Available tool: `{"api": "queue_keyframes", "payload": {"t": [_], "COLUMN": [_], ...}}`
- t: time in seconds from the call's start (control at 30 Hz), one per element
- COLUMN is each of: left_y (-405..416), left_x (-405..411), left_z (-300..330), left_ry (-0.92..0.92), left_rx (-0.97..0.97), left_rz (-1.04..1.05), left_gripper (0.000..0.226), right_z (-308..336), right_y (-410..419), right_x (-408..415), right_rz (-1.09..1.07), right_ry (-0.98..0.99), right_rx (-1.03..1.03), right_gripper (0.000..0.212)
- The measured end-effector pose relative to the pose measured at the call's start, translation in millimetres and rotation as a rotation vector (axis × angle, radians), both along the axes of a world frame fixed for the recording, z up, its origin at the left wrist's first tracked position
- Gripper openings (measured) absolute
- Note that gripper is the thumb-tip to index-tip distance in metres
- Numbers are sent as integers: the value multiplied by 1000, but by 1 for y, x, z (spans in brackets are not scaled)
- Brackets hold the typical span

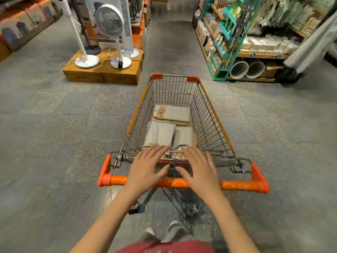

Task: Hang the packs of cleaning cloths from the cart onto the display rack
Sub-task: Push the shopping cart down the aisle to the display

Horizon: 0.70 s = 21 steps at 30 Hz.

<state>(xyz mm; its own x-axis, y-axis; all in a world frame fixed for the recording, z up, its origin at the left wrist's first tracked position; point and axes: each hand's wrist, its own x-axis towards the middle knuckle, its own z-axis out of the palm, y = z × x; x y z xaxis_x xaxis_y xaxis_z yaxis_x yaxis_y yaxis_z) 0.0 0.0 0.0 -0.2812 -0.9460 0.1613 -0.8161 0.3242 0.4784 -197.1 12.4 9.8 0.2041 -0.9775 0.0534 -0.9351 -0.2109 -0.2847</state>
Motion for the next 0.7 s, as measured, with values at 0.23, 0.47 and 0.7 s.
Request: {"api": "queue_keyframes", "payload": {"t": [0.23,0.47,0.7], "left_y": [28,28,21], "left_x": [14,10,6], "left_z": [-31,-35,-35], "left_ry": [-242,-246,-305], "left_rx": [-173,-238,-243], "left_rz": [-35,-35,-4], "left_gripper": [54,70,62], "right_z": [-36,-46,-53], "right_y": [26,26,15], "right_x": [-1,-1,-4], "right_rz": [-35,-85,-53], "right_ry": [126,96,89], "right_rx": [10,-203,-308], "right_gripper": [71,67,63]}}
